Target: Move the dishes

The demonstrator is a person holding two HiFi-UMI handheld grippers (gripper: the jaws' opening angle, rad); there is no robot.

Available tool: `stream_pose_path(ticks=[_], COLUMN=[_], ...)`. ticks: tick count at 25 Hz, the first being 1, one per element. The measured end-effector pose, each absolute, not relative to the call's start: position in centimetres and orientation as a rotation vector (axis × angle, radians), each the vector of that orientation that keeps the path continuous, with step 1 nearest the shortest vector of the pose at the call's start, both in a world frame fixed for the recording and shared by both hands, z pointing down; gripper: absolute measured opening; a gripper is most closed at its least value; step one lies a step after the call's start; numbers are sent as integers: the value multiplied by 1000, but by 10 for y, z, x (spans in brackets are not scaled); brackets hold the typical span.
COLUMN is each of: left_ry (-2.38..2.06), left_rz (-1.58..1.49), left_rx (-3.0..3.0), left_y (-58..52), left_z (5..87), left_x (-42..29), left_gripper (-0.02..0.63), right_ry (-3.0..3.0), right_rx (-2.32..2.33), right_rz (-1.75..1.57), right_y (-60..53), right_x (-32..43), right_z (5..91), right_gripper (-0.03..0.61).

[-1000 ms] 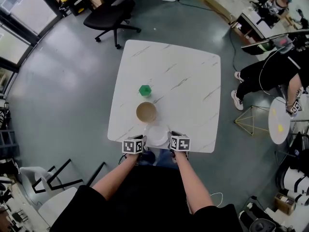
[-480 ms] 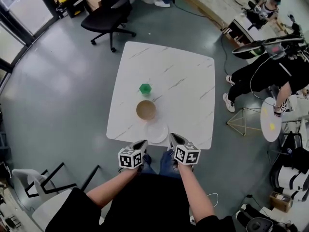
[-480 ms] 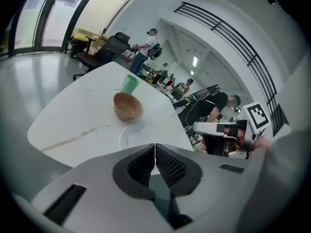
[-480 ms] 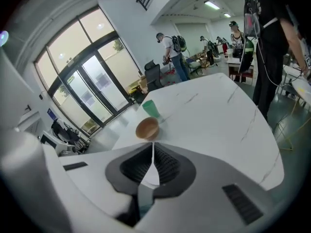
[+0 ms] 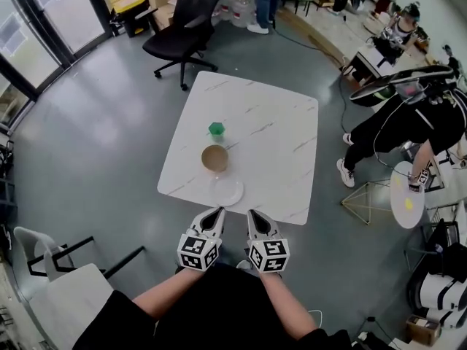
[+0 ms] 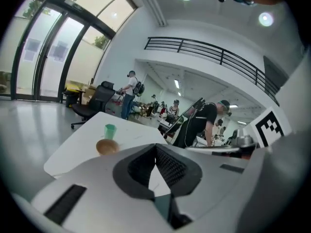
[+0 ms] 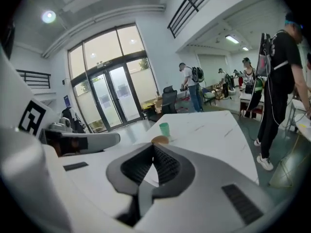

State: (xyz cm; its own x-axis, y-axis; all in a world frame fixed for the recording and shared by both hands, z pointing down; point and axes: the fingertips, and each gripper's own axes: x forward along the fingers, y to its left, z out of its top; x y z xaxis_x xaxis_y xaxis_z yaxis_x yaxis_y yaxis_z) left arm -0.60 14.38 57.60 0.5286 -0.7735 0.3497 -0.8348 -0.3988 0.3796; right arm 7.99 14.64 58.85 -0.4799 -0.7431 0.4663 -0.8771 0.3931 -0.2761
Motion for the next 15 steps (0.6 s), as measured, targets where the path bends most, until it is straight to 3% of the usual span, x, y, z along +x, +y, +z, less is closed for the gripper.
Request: stream_pose_path(ticks=[9,15], left_ry=[-1481,-1521], left_rz=[66,-45], left_rx=[2405,2418], left_y=[221,262], left_z=[493,458], left_x=[76,86], left_gripper=[18,18], right_ry=[-2554,-2629], right_rx=[1407,1403], right_rz=[518,372], right_y=[221,264], right_x=[133,144], right_z=[514,472], right_gripper=[17,17])
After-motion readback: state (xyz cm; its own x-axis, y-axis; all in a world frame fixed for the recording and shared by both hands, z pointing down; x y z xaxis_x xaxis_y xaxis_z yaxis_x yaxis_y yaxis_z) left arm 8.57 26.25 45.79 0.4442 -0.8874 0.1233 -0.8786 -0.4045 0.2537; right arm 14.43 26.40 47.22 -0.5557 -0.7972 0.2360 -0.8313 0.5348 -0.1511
